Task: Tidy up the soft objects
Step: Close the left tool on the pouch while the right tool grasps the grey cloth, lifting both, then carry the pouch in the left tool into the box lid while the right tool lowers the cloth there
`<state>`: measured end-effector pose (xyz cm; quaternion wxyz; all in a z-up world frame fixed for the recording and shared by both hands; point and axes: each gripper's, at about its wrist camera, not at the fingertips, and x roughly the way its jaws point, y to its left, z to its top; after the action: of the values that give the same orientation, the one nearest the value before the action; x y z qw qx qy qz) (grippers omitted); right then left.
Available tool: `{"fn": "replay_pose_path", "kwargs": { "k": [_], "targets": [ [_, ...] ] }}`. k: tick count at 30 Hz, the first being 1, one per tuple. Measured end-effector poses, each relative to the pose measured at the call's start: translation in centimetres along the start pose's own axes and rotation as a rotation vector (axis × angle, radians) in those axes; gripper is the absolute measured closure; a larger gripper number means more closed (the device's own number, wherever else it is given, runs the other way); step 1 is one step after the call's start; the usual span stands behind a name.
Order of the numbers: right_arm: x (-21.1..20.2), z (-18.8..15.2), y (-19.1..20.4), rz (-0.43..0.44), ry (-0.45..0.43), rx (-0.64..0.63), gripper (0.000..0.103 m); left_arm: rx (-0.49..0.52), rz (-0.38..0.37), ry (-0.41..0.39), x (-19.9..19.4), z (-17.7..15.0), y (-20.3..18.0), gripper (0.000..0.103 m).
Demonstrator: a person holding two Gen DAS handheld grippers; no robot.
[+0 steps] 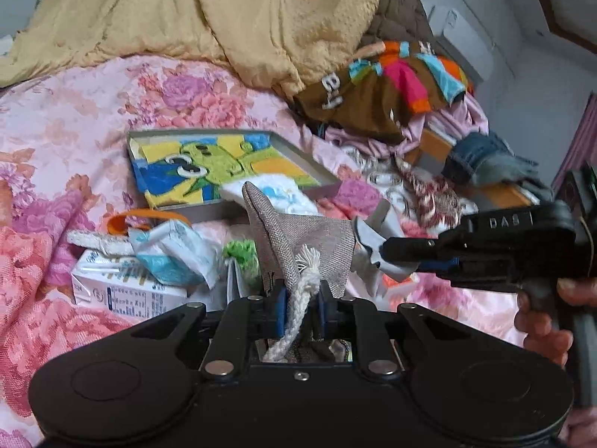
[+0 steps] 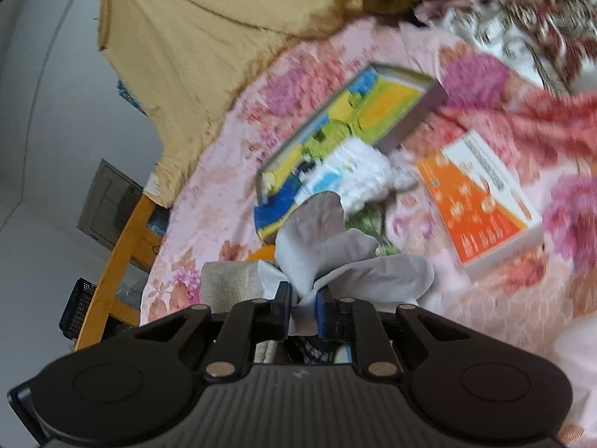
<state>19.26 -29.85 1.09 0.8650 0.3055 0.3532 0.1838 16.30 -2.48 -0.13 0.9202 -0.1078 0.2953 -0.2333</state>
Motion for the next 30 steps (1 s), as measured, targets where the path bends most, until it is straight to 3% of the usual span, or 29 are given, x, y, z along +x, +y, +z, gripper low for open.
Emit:
{"fn": "replay_pose_path", "kwargs": {
  "k": [8, 14, 21, 30],
  "targets": [
    [-1.1, 0.3, 3.3, -0.024, -0.136, -0.155, 0.088, -0.068, 0.009, -0.125, -1.9, 3.2, 1.2, 0.086],
    [-0.5, 0.3, 5.0, -0.034, -0.163, -0.252, 0.088, -0.044, 0.05, -0.23, -2.5, 6.5, 2.7, 0.086],
    [3.3, 2.0, 6.4, -0.074, -0.168, -0.346, 0.088, -0.091, 0.097, -0.331, -1.2, 10.3, 6.0, 0.086],
    [9.9, 3.8, 8.5, -0.085, -0.191, -0.453, 0.088, -0.125, 0.114, -0.381, 3.6, 13.7, 9.0, 0.086]
  ]
}}
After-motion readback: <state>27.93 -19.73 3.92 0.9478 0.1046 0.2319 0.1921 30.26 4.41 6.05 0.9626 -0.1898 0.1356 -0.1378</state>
